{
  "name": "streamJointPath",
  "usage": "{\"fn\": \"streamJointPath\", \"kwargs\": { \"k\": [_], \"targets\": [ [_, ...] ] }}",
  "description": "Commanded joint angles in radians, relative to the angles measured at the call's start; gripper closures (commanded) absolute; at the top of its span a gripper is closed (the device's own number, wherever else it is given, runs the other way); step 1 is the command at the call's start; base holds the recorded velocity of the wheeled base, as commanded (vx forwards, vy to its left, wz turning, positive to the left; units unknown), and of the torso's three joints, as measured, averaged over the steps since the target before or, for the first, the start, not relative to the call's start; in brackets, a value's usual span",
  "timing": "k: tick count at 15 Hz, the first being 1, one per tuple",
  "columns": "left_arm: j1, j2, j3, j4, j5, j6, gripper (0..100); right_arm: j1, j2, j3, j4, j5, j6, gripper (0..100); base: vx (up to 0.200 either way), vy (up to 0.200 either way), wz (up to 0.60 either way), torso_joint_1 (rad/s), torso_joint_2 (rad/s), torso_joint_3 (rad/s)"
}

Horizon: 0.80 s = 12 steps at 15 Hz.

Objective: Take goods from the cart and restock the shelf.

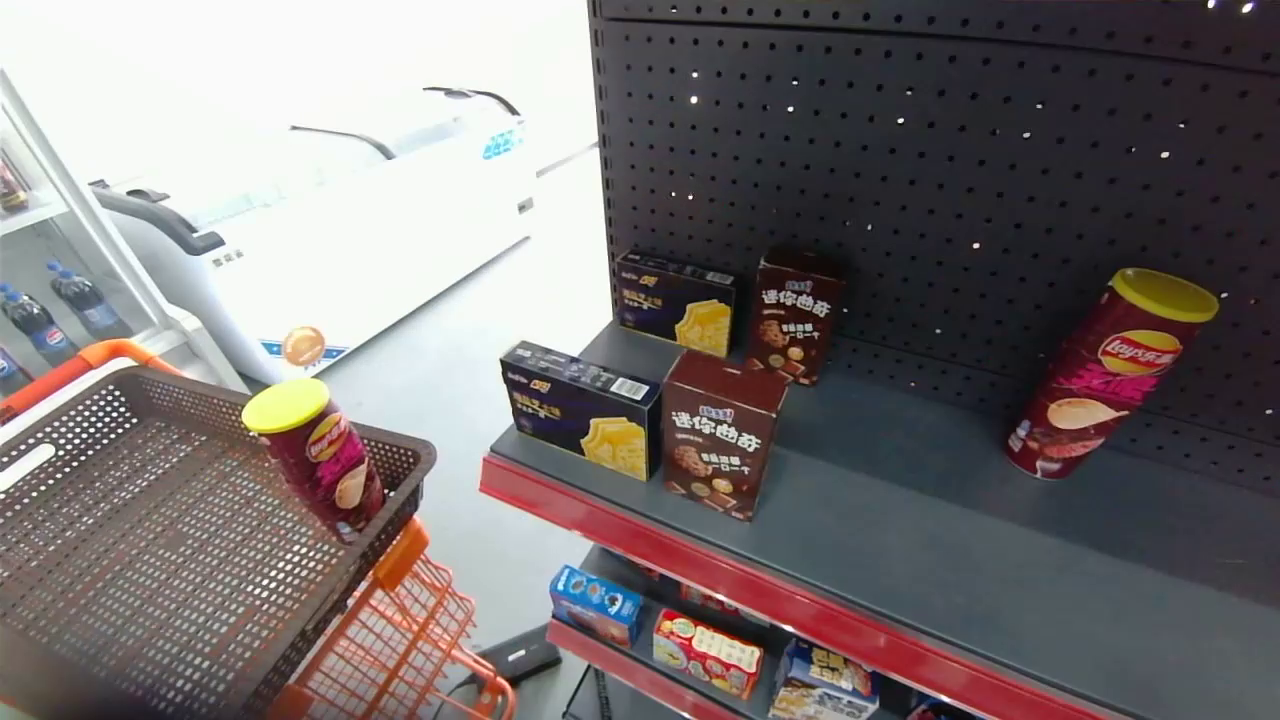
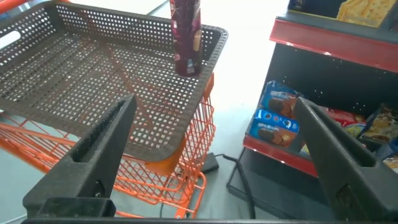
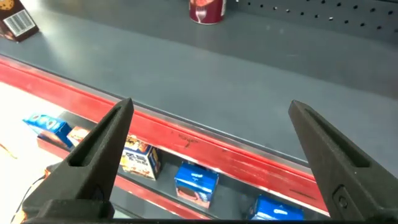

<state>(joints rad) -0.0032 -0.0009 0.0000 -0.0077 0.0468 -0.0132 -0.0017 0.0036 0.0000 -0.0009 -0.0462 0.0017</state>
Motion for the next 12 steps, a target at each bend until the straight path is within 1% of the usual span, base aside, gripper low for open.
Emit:
{"fn": "streamJointPath", "kwargs": {
  "k": [1, 3, 5, 8, 9, 10, 12],
  "targets": [
    [0.0, 0.001, 0.0, 0.0, 0.001, -0.001, 0, -0.001, 0.001, 0.0, -0.001, 0.0, 0.0, 0, 0.0, 0.0, 0.0, 0.0, 0.0, 0.0],
    [-0.001, 0.001, 0.0, 0.0, -0.005, 0.004, 0, 0.0, -0.001, 0.0, -0.001, 0.0, 0.0, 0, 0.0, 0.0, 0.0, 0.0, 0.0, 0.0],
    [0.0, 0.001, 0.0, 0.0, -0.001, -0.001, 0, 0.0, -0.001, 0.0, -0.001, 0.0, 0.0, 0, 0.0, 0.0, 0.0, 0.0, 0.0, 0.0],
    [0.0, 0.001, 0.0, 0.0, 0.004, 0.006, 0, -0.001, 0.001, 0.0, -0.001, 0.0, 0.0, 0, 0.0, 0.0, 0.0, 0.0, 0.0, 0.0],
    [-0.001, 0.051, -0.04, 0.0, 0.005, 0.05, 0, 0.0, -0.001, 0.0, -0.001, 0.0, 0.0, 0, 0.0, 0.0, 0.0, 0.0, 0.0, 0.0],
    [-0.009, 0.153, -0.114, 0.005, 0.018, 0.053, 0, 0.0, -0.001, 0.0, -0.001, 0.0, 0.0, 0, 0.0, 0.0, 0.0, 0.0, 0.0, 0.0],
    [-0.009, 0.349, -0.216, 0.005, 0.011, 0.05, 0, 0.0, 0.001, 0.0, -0.001, 0.0, 0.001, 0, 0.0, 0.0, 0.0, 0.0, 0.0, 0.0]
  ]
}}
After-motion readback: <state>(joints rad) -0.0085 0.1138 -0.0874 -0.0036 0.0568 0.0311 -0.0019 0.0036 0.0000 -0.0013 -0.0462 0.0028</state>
